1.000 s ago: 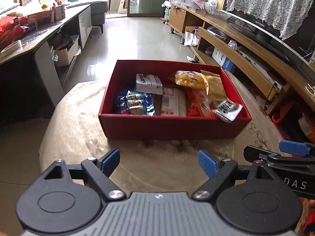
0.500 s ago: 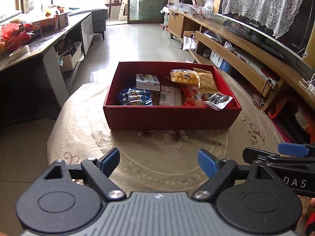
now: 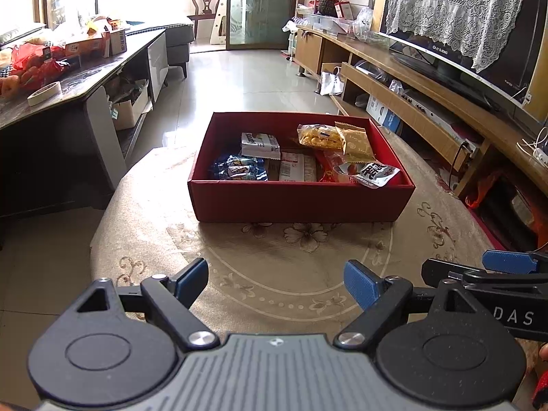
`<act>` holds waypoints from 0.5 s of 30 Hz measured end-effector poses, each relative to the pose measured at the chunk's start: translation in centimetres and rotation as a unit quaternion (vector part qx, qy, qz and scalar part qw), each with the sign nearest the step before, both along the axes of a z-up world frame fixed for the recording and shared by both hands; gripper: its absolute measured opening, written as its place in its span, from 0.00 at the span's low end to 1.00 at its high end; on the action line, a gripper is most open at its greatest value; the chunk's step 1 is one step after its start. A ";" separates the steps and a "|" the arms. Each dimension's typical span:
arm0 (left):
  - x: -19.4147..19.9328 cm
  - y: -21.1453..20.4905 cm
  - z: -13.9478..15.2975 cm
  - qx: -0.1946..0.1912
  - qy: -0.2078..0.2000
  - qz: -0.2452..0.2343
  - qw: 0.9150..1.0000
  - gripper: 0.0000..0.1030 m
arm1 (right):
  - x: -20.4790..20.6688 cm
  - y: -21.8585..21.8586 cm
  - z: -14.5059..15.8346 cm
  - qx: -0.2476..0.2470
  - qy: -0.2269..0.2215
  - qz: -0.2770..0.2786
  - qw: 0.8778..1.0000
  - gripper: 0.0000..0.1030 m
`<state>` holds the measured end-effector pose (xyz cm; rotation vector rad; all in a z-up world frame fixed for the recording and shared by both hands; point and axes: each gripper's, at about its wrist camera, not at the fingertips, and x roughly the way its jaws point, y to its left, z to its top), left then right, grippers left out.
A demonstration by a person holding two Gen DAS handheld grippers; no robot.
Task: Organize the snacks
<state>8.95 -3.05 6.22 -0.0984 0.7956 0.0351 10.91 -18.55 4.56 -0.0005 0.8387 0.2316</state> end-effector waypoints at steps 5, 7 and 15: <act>-0.3 -0.1 0.0 0.005 -0.006 0.002 1.000 0.80 | -0.1 0.2 0.1 -0.002 -0.003 0.002 1.000 0.83; -0.4 -0.2 0.1 0.009 -0.010 0.003 1.000 0.80 | -0.1 0.2 0.1 -0.001 -0.003 0.003 1.000 0.83; -0.8 -0.2 0.2 0.012 -0.014 0.008 1.000 0.80 | -0.2 0.2 0.1 -0.002 -0.004 0.006 1.000 0.83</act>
